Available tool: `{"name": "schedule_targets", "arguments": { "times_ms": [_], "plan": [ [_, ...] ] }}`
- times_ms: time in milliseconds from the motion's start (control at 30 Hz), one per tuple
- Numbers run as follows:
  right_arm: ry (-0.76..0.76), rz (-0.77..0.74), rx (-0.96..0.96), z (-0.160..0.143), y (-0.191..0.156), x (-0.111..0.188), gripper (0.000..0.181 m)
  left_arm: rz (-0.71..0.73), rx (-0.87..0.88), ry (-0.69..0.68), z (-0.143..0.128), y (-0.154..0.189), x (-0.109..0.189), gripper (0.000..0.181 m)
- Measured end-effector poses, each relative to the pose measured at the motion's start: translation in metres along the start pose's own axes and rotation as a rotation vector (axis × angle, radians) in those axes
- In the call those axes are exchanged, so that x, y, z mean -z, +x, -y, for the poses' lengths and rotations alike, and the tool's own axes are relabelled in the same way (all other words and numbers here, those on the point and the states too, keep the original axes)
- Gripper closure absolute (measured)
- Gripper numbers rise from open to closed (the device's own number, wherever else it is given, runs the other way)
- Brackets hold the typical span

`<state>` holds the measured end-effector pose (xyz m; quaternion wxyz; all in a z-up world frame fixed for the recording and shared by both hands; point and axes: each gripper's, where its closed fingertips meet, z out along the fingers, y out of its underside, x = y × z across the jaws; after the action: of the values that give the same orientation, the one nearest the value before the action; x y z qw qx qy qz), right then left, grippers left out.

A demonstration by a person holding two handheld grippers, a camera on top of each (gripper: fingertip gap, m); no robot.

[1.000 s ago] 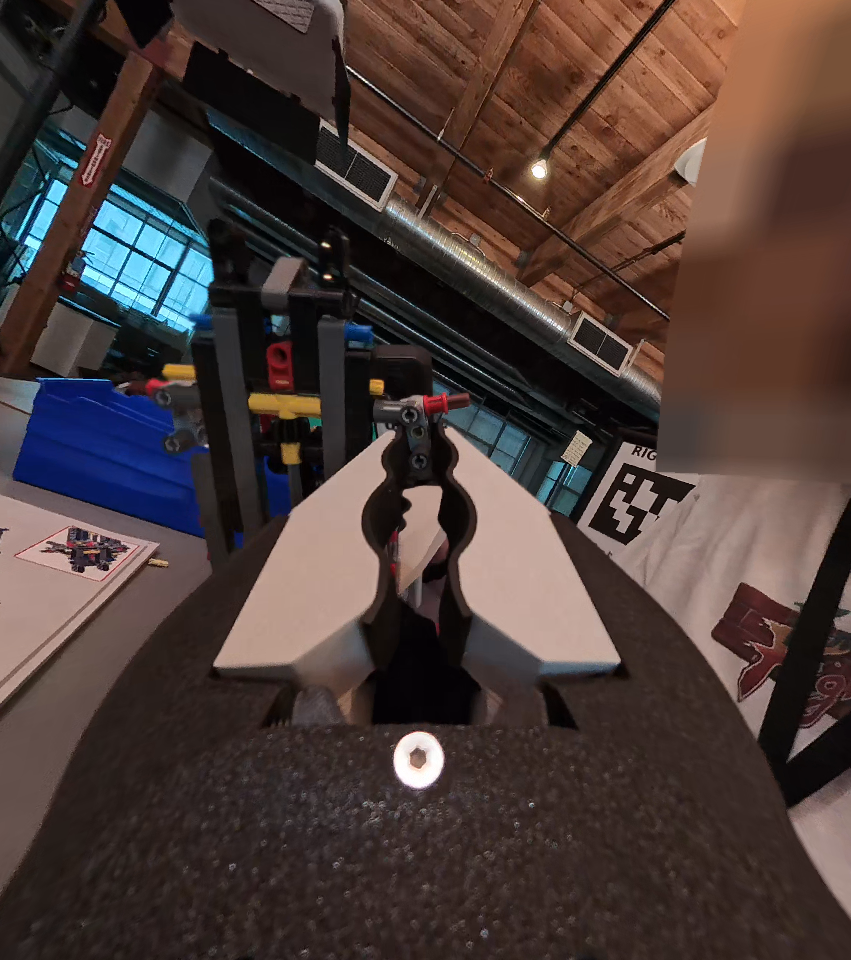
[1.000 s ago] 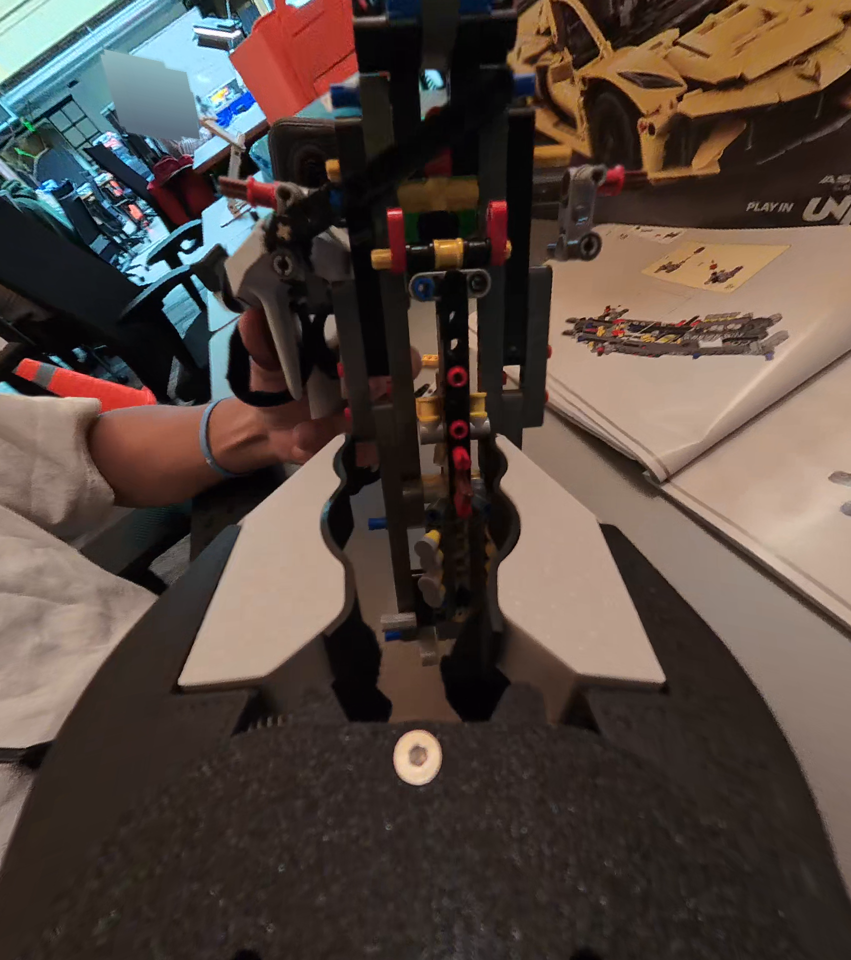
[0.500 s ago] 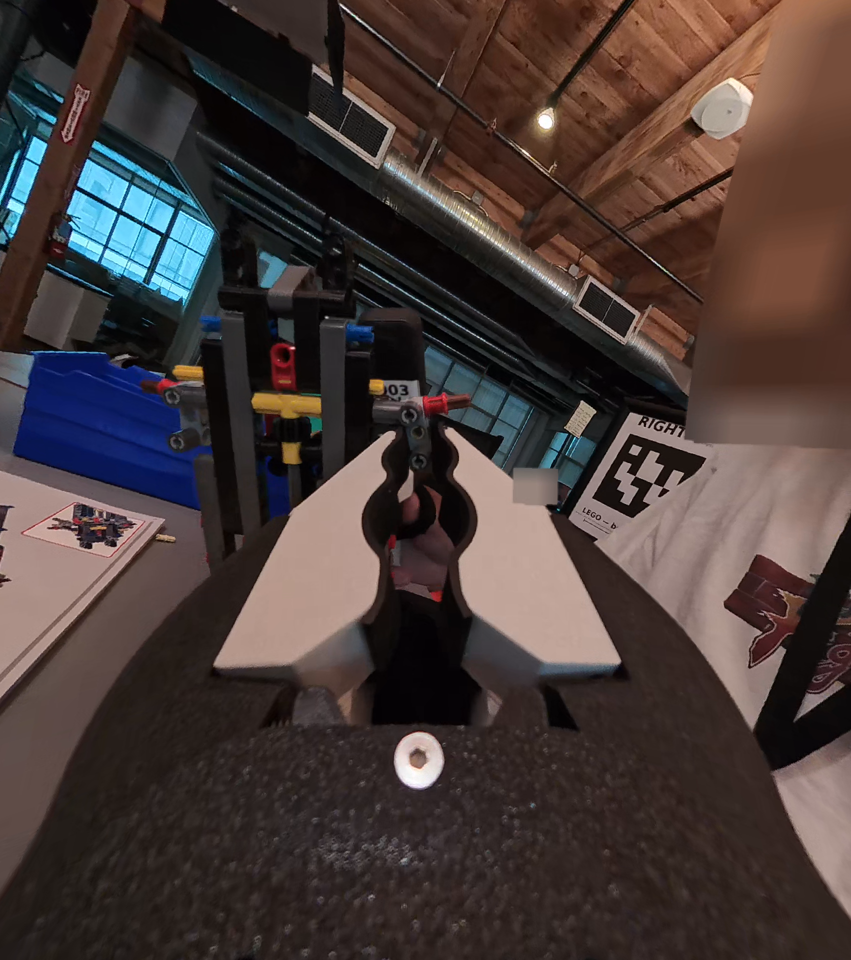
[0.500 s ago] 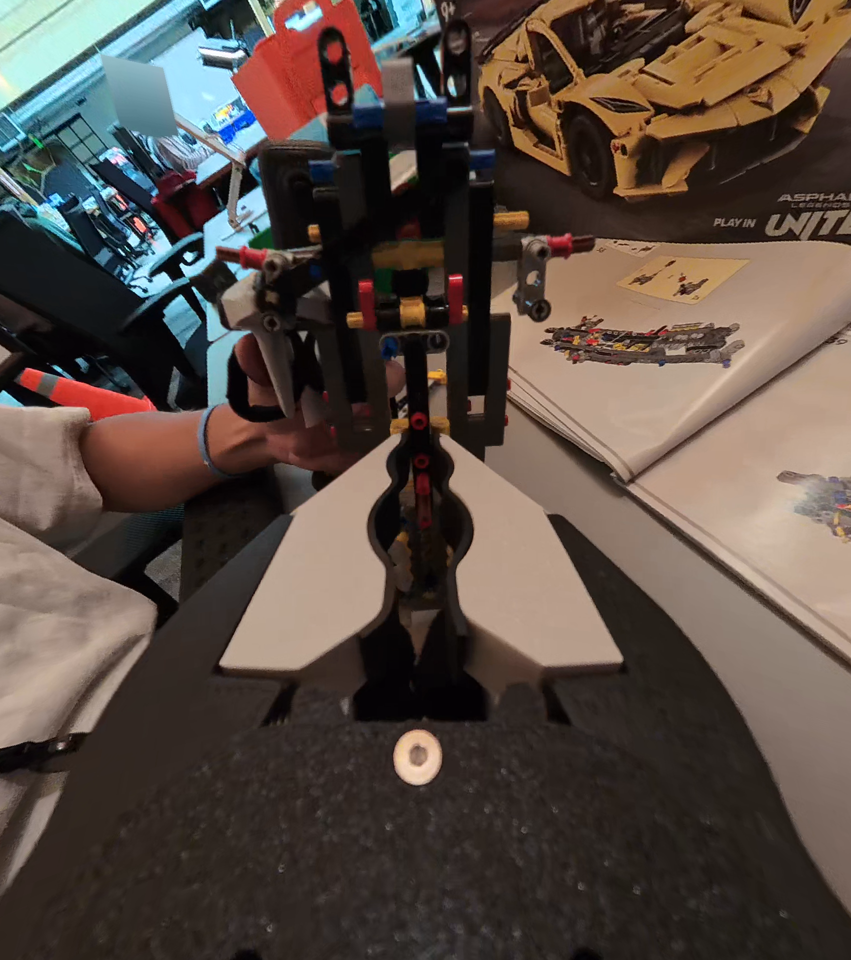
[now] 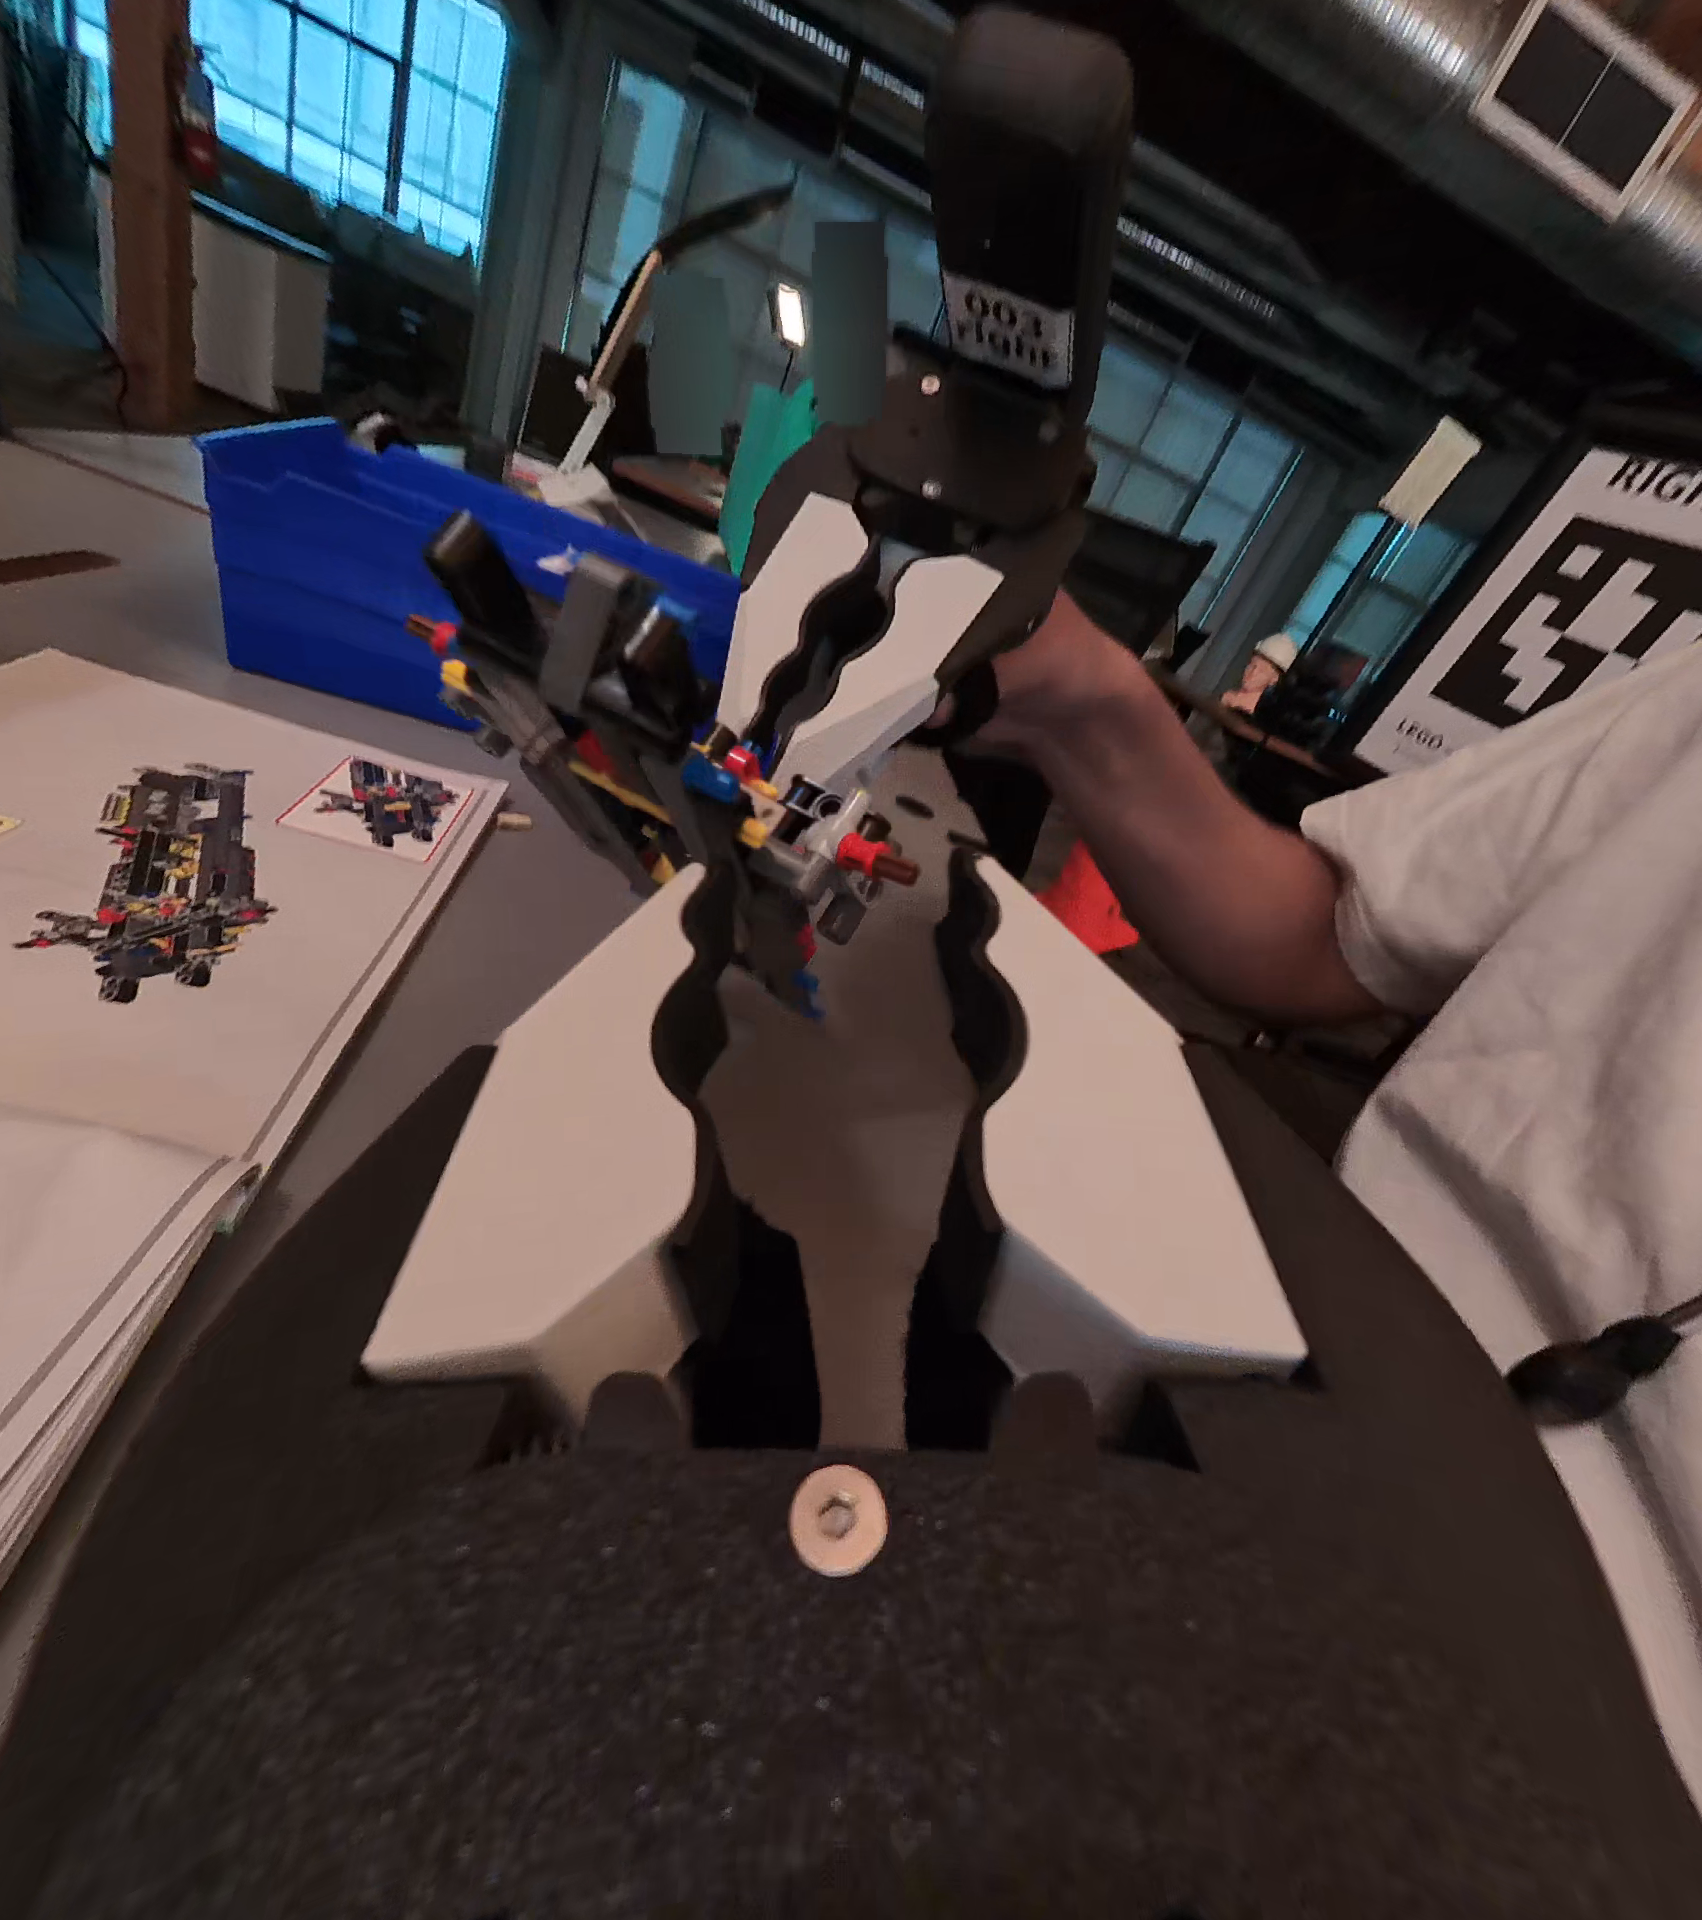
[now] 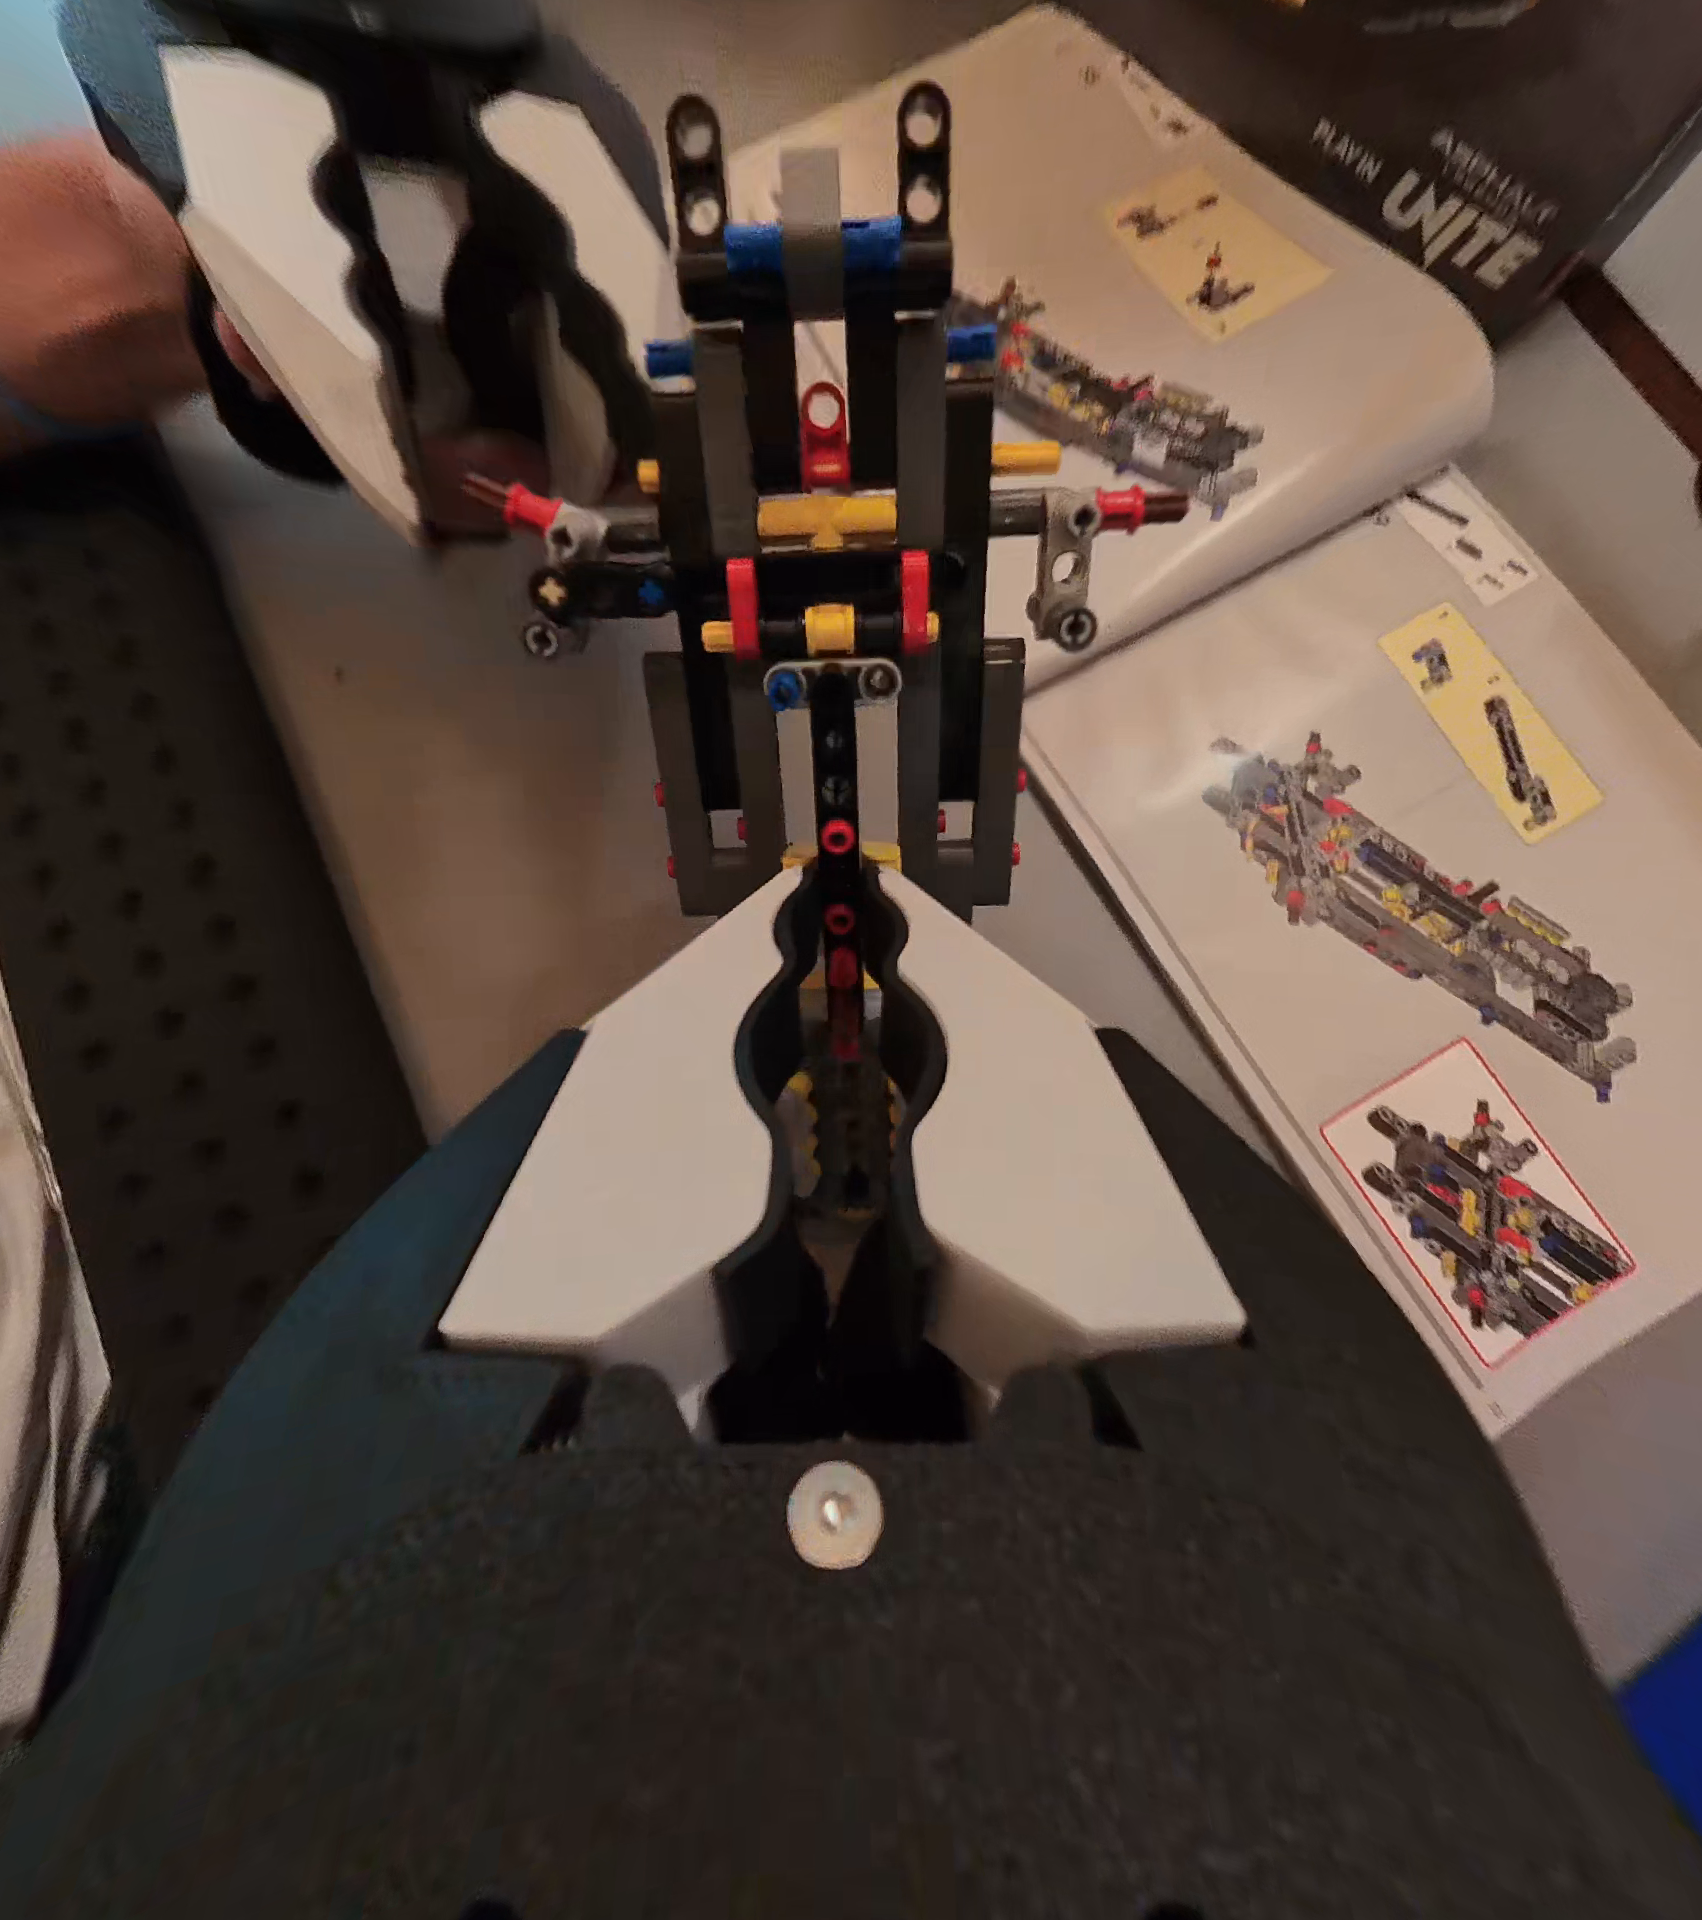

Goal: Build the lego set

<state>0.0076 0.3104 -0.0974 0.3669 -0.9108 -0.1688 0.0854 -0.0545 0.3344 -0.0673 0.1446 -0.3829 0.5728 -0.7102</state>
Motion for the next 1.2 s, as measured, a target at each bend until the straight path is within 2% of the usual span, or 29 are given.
{"name": "schedule_targets", "arguments": {
  "times_ms": [100, 167, 333, 467, 667, 767, 900, 1033, 1100, 1200],
  "plan": [
    [-0.13, 0.014, 0.063, -0.021, 0.0, -0.001, 0.175, 0.038, -0.029, -0.09, -0.008, -0.005, 0.008, 0.133],
    [-0.221, 0.045, 0.119, -0.033, -0.003, -0.003, 0.175, 0.092, -0.07, -0.103, -0.004, -0.012, 0.018, 0.131],
    [-0.369, 0.169, 0.262, -0.049, -0.019, -0.022, 0.175, 0.27, -0.121, -0.112, 0.004, -0.038, 0.041, 0.138],
    [-0.433, 0.2, 0.364, -0.051, -0.028, -0.044, 0.175, 0.386, -0.154, -0.108, 0.006, -0.054, 0.044, 0.144],
    [-0.477, 0.223, 0.426, -0.057, -0.042, -0.063, 0.175, 0.62, -0.283, -0.209, -0.004, -0.082, 0.052, 0.152],
    [-0.453, 0.234, 0.421, -0.056, -0.045, -0.065, 0.176, 0.711, -0.308, -0.24, -0.006, -0.093, 0.06, 0.154],
    [-0.392, 0.255, 0.382, -0.055, -0.046, -0.066, 0.175, 0.737, -0.253, -0.228, -0.004, -0.098, 0.066, 0.154],
    [-0.198, 0.247, 0.262, -0.042, -0.04, -0.061, 0.154, 0.725, -0.211, -0.221, -0.005, -0.098, 0.068, 0.154],
    [-0.047, 0.127, 0.191, -0.03, -0.014, -0.057, 0.15, 0.725, -0.202, -0.225, -0.006, -0.1, 0.068, 0.154],
    [0.159, -0.131, -0.016, -0.025, 0.048, -0.047, 0.15, 0.713, -0.177, -0.23, -0.012, -0.102, 0.066, 0.156]
  ]
}}
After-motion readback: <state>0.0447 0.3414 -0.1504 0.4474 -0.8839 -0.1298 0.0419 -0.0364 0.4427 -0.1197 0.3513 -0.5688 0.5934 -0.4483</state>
